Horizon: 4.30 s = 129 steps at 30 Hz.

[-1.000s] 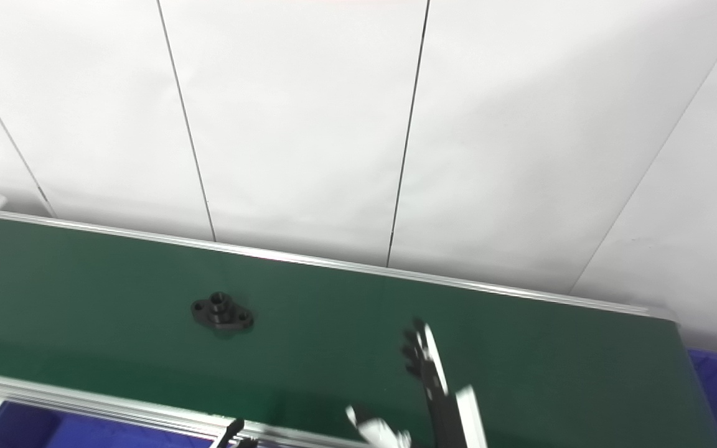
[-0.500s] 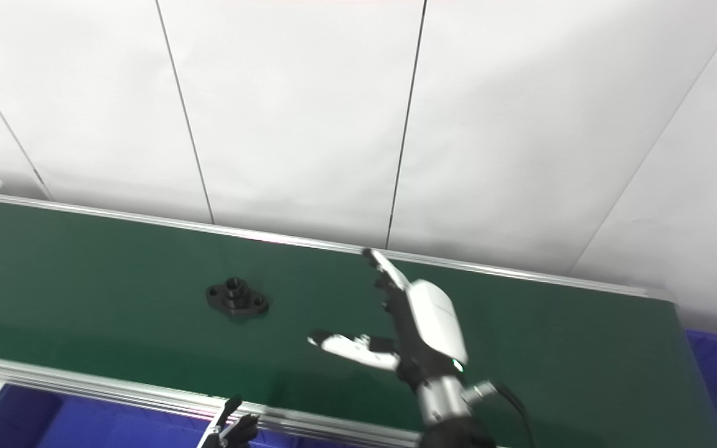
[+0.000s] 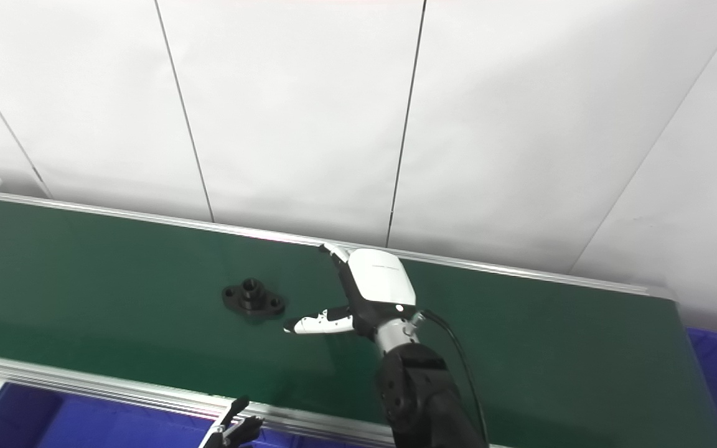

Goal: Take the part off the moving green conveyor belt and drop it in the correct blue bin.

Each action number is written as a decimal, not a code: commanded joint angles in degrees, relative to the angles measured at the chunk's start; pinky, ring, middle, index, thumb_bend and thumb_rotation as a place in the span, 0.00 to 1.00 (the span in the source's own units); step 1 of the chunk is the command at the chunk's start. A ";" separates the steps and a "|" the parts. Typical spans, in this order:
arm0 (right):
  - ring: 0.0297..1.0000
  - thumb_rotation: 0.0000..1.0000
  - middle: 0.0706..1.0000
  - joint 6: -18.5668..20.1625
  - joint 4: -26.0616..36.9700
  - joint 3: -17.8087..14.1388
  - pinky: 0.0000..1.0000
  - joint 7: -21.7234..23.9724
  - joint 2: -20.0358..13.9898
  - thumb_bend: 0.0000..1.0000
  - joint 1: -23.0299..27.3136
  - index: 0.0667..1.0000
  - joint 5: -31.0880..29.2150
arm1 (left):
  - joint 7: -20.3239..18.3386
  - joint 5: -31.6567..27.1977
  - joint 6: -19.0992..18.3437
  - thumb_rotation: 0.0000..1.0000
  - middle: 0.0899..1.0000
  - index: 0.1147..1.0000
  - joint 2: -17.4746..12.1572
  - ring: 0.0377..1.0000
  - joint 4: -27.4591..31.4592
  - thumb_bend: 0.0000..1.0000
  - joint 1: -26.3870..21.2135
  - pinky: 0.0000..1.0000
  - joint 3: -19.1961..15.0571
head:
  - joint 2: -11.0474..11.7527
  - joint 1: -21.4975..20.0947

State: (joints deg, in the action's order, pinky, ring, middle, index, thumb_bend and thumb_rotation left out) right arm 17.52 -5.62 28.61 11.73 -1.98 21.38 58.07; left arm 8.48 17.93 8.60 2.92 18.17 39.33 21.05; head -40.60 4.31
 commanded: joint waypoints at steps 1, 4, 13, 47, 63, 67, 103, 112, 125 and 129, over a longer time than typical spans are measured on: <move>0.80 0.60 0.84 -0.15 -0.91 0.98 0.70 -1.00 1.67 0.97 4.17 0.86 1.03 | 0.31 0.10 0.83 0.84 0.84 0.93 8.07 0.86 1.61 0.37 2.41 0.84 8.72 | -0.25 0.20; 0.78 0.59 0.83 -0.26 -4.63 2.45 0.69 -2.37 2.58 0.98 5.67 0.85 1.72 | -0.27 -0.92 -0.20 0.82 0.86 0.94 8.06 0.87 2.59 0.38 2.93 0.87 9.36 | -0.57 0.50; 0.74 0.58 0.80 -0.21 -13.78 4.83 0.62 -4.90 5.50 0.97 8.56 0.83 1.62 | 0.48 0.22 0.96 0.81 0.90 0.93 7.86 0.88 2.50 0.39 3.71 0.83 11.35 | -1.06 2.07; 0.12 0.11 0.17 1.27 -25.13 9.32 0.08 -19.76 8.19 0.51 5.53 0.45 -1.72 | 1.05 2.58 -0.27 0.71 0.89 0.91 7.64 0.86 4.08 0.41 5.75 0.77 14.02 | -2.87 5.30; 0.16 0.11 0.22 1.13 -23.10 9.43 0.11 -19.69 6.42 0.51 3.35 0.45 -1.21 | 1.45 1.59 0.77 0.72 0.85 0.89 7.79 0.81 3.49 0.44 5.07 0.77 13.30 | -3.11 3.84; 0.16 0.11 0.22 0.70 -18.67 8.84 0.12 -18.86 5.65 0.51 1.93 0.45 -1.99 | 1.16 0.39 -0.76 0.74 0.82 0.89 7.99 0.81 4.62 0.47 5.09 0.81 12.80 | -3.06 2.21; 0.14 0.12 0.22 -3.45 54.25 5.74 0.10 24.42 -0.56 0.51 -45.00 0.45 18.63 | -5.44 -8.94 -9.86 1.00 0.84 1.00 -1.39 0.90 17.37 0.44 1.11 0.94 3.52 | -13.11 -21.19; 0.14 0.12 0.21 -4.75 43.25 6.14 0.10 23.76 3.83 0.51 -47.15 0.45 27.99 | -8.52 -10.59 -17.15 1.00 0.86 1.00 -2.48 0.93 22.71 0.56 0.64 0.98 2.13 | -15.94 -22.23; 0.79 0.70 0.85 -6.12 40.18 4.12 0.75 32.02 4.07 1.00 -44.37 0.85 37.15 | -9.51 -9.85 -19.58 1.00 0.87 1.00 -1.93 0.94 23.53 0.57 0.50 0.97 2.47 | -15.61 -21.26; 0.83 0.77 0.88 -6.67 40.98 3.75 0.81 32.60 4.27 1.00 -44.85 0.87 36.02 | -9.75 -9.45 -19.61 1.00 0.87 1.00 -2.21 0.93 23.62 0.57 0.51 0.96 2.59 | -15.07 -20.80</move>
State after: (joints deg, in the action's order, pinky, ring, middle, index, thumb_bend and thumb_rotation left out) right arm 13.70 34.21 29.45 44.43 -1.84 -22.80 94.24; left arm -0.90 8.08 -11.97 0.71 40.52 39.46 23.28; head -55.72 -16.52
